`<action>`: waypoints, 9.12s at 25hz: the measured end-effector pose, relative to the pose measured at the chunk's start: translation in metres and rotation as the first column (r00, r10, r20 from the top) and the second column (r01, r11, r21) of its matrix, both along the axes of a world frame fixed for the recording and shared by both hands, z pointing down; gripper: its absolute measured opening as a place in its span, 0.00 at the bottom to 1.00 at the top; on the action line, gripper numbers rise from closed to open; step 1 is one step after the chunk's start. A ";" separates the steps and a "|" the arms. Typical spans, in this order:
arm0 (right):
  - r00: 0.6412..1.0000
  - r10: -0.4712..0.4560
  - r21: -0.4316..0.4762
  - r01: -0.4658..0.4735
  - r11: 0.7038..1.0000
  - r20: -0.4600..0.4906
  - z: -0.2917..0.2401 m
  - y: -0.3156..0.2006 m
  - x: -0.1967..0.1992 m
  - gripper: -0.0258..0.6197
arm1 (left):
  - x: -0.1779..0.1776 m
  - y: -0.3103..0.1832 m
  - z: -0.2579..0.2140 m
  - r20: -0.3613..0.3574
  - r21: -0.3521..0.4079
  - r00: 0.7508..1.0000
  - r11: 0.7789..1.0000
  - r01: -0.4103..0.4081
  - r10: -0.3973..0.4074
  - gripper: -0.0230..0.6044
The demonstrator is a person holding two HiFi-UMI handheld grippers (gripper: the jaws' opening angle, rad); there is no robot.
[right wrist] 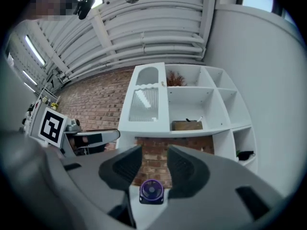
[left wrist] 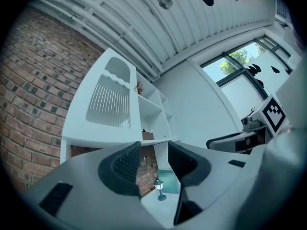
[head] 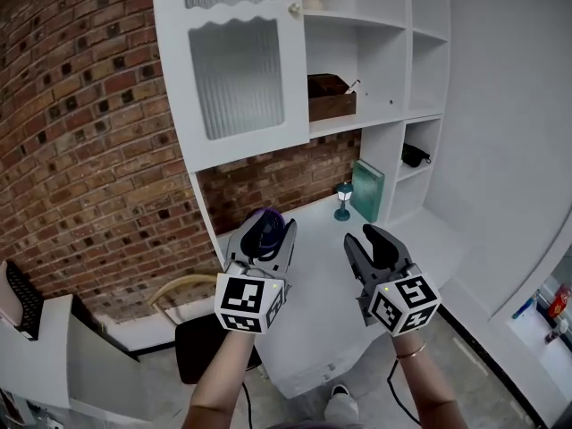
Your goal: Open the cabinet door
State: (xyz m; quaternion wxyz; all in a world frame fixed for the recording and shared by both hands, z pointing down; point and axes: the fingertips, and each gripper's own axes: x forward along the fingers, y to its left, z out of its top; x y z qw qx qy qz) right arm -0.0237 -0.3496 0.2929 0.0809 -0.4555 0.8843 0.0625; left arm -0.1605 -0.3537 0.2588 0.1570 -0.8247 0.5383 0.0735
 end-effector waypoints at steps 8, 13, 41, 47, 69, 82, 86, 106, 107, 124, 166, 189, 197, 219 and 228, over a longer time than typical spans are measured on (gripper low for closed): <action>0.994 -0.112 0.115 0.111 0.987 0.000 -0.055 -0.066 -0.007 0.28 | 0.004 -0.057 -0.056 0.016 0.103 0.994 0.989 0.103 -0.105 0.30; 0.980 -0.198 0.159 0.196 0.968 -0.008 -0.086 -0.102 -0.018 0.28 | 0.009 -0.085 -0.096 0.024 0.169 0.986 0.973 0.158 -0.164 0.30; 0.921 -0.389 0.305 0.380 0.873 -0.035 -0.197 -0.206 -0.067 0.33 | 0.023 -0.175 -0.285 0.182 0.435 0.844 0.811 0.391 -0.505 0.30; 0.915 -0.403 0.346 0.389 0.854 -0.033 -0.220 -0.206 -0.073 0.33 | 0.032 -0.188 -0.320 0.229 0.468 0.793 0.778 0.418 -0.564 0.30; 0.909 -0.405 0.333 0.412 0.848 -0.093 -0.226 -0.221 -0.088 0.36 | 0.038 -0.222 -0.355 0.333 0.475 0.649 0.717 0.511 -0.684 0.17; 0.861 -0.505 0.214 0.504 0.837 -0.054 -0.205 -0.223 -0.098 0.38 | 0.046 -0.202 -0.354 0.330 0.480 0.653 0.717 0.506 -0.682 0.16; 0.849 -0.528 0.197 0.525 0.828 -0.042 -0.202 -0.219 -0.096 0.36 | 0.047 -0.196 -0.353 0.322 0.473 0.670 0.726 0.498 -0.669 0.16; 0.839 -0.544 0.204 0.533 0.821 -0.001 -0.202 -0.171 -0.075 0.23 | 0.059 -0.145 -0.355 0.290 0.487 0.724 0.748 0.451 -0.626 0.16; 0.842 -0.540 0.206 0.528 0.824 0.001 -0.202 -0.168 -0.074 0.23 | 0.060 -0.142 -0.355 0.289 0.488 0.728 0.750 0.446 -0.621 0.16; 0.900 -0.435 0.249 0.425 0.870 -0.017 -0.202 -0.114 -0.068 0.22 | 0.061 -0.088 -0.355 0.282 0.508 0.777 0.775 0.377 -0.563 0.16; 0.889 -0.458 0.321 0.435 0.841 -0.005 -0.200 0.064 -0.112 0.21 | 0.002 0.072 -0.356 0.215 0.502 0.860 0.808 0.310 -0.463 0.19; 0.850 -0.525 0.367 0.501 0.784 -0.039 -0.201 0.128 -0.176 0.21 | -0.062 0.135 -0.354 0.207 0.510 0.806 0.764 0.394 -0.554 0.14; 0.825 -0.561 0.361 0.545 0.756 -0.070 -0.193 0.146 -0.207 0.20 | -0.094 0.154 -0.348 0.188 0.509 0.773 0.733 0.451 -0.606 0.10; 0.841 -0.537 0.346 0.526 0.777 -0.072 -0.175 0.153 -0.190 0.16 | -0.091 0.186 -0.247 0.140 0.451 0.827 0.779 0.436 -0.545 0.10; 0.821 -0.565 0.250 0.565 0.786 -0.079 -0.131 0.142 -0.152 0.14 | -0.095 0.185 -0.158 0.032 0.313 0.835 0.799 0.514 -0.549 0.06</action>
